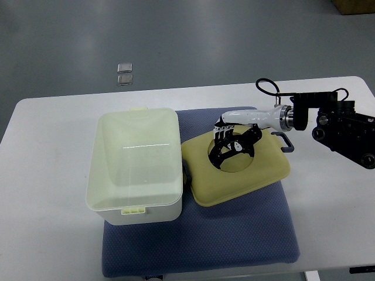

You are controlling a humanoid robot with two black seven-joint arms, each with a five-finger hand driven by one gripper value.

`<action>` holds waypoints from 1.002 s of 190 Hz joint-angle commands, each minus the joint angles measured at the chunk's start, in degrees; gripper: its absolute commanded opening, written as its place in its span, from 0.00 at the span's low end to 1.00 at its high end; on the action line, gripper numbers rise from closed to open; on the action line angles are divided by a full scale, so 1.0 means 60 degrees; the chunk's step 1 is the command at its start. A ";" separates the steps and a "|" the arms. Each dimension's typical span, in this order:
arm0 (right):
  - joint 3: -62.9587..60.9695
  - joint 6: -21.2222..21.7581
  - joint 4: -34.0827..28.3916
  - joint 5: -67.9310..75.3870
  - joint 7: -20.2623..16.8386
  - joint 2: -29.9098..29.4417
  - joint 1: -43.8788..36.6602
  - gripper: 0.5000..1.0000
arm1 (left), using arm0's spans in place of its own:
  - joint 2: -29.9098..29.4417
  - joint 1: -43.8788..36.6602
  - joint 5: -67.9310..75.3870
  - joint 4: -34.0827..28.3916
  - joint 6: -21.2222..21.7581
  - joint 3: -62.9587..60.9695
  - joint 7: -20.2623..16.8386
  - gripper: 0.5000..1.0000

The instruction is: Open white storage box with right hand

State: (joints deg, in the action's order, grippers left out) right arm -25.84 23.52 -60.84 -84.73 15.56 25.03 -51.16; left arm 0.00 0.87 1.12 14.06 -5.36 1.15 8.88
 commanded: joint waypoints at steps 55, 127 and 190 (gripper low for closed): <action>-0.0117 -0.0038 0.0295 0.0147 0.0000 0.0179 0.0177 0.90 | 0.0000 0.0001 0.0003 0.0016 0.0000 -0.0015 0.0000 1.00; -0.0352 0.0958 0.0647 0.1143 0.0014 0.1029 0.0045 0.90 | 0.0000 0.0001 0.0003 0.0045 0.0000 -0.0045 0.0000 1.00; -0.3222 0.0856 0.3810 0.7146 -0.0468 -0.0787 -0.0043 0.89 | 0.0000 0.0001 0.0018 0.0089 0.0000 -0.0045 0.0000 1.00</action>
State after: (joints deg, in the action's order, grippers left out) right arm -39.94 28.84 -42.97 -56.02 14.79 24.93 -51.66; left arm 0.00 0.90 1.16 14.51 -5.36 0.88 8.86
